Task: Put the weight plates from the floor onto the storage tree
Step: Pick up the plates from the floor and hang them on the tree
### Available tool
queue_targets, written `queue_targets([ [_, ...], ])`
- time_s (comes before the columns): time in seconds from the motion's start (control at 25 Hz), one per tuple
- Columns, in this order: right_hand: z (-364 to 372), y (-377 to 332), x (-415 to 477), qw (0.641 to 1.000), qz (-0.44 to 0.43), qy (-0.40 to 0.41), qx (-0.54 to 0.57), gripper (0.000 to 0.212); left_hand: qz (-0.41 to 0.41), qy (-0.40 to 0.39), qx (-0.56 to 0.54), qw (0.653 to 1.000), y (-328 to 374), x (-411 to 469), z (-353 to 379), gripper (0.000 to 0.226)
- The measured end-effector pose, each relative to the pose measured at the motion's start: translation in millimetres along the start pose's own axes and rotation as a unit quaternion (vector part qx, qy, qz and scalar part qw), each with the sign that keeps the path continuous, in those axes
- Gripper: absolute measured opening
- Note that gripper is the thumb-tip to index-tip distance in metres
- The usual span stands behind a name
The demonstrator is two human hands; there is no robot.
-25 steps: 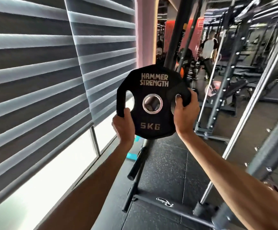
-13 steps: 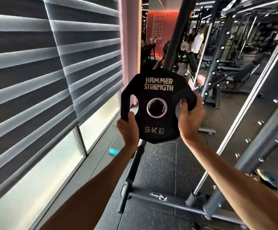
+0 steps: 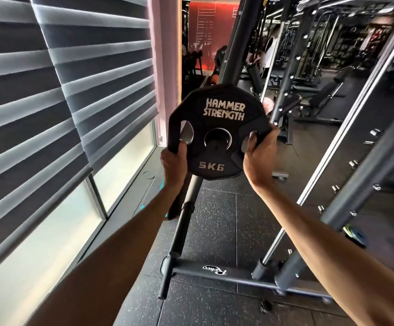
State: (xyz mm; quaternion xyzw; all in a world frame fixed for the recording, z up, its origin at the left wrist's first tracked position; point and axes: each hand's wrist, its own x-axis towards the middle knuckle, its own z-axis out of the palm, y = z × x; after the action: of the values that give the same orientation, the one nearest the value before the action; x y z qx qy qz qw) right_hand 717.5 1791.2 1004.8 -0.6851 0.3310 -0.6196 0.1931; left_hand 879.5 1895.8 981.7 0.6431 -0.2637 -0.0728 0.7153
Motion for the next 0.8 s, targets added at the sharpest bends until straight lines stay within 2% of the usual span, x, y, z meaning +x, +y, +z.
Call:
queue_targets([
  [0.2, 13.0, 15.1, 20.6, 0.994, 0.051, -0.045, -0.089, 0.023, -0.031, -0.048, 0.026, 0.998, 2.9, 34.5, 15.4, 0.046],
  [0.36, 22.1, 18.7, 41.5, 0.983, 0.111, -0.076, -0.123, 0.029, -0.058, -0.061, 0.049, 0.995, 4.3, 56.2, 26.9, 0.040],
  [0.56, 24.2, 25.9, 43.3, 0.982, 0.101, -0.094, -0.132, 0.027, -0.083, -0.084, 0.057, 0.991, 5.7, 72.8, 37.1, 0.022],
  [0.64, 25.1, 29.4, 42.3, 0.979, 0.112, -0.113, -0.129, 0.032, -0.108, -0.096, 0.065, 0.987, 9.1, 70.3, 35.5, 0.031],
  [0.72, 23.4, 31.7, 42.2, 0.976, 0.119, -0.135, -0.120, 0.041, -0.137, -0.126, 0.064, 0.981, 11.4, 65.6, 33.2, 0.050],
  [0.8, 14.6, 28.4, 39.5, 0.971, 0.111, -0.158, -0.142, 0.041, -0.153, -0.138, 0.071, 0.976, 10.9, 52.7, 28.4, 0.070],
])
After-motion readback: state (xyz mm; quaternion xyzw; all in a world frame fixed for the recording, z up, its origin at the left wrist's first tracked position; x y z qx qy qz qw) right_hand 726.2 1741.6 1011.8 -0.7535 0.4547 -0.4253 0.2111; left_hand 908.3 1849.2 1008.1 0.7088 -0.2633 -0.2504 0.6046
